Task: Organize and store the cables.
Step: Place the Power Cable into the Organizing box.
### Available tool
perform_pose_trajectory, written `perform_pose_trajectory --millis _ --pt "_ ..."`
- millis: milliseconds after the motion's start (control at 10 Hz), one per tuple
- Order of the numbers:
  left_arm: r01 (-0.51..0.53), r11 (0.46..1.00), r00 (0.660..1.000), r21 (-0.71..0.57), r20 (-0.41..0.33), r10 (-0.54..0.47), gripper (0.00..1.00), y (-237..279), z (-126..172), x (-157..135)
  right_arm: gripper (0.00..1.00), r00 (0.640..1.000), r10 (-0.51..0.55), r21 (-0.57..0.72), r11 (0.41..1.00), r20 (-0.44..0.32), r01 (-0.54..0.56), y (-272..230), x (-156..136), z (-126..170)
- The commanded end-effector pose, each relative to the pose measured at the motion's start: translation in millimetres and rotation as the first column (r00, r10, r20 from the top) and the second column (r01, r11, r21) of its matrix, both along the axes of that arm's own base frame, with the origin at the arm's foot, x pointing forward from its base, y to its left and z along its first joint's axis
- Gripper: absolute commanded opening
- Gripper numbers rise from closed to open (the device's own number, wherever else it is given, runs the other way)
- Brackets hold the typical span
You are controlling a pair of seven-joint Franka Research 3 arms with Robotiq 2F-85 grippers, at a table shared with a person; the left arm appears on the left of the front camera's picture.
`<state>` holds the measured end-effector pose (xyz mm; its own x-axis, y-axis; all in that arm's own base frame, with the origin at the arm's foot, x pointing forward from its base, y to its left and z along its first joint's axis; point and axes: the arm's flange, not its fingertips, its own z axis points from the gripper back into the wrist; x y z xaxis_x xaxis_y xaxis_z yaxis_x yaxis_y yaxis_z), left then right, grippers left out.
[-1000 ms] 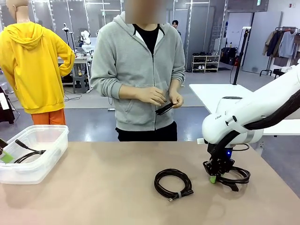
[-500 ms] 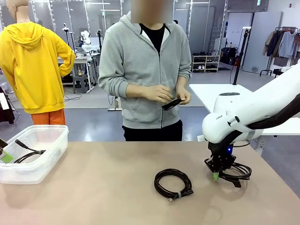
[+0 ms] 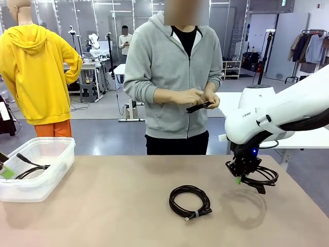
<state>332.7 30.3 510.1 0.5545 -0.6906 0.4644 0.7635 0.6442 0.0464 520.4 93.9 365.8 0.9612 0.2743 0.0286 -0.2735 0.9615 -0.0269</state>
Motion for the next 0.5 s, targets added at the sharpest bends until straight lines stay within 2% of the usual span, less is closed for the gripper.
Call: perform_pose_trajectory --millis 0,400 --pt "-0.007 1.0 1.0 0.004 -0.008 0.007 1.0 -0.3 1.9 -1.2 0.0 1.0 0.007 -0.009 1.0 -0.008 -0.007 0.1 2.7 -9.7" --pt "-0.007 1.0 1.0 0.004 -0.008 0.007 1.0 -0.3 1.9 -1.2 0.0 1.0 0.007 -0.009 1.0 -0.008 -0.007 0.1 2.7 -9.7"
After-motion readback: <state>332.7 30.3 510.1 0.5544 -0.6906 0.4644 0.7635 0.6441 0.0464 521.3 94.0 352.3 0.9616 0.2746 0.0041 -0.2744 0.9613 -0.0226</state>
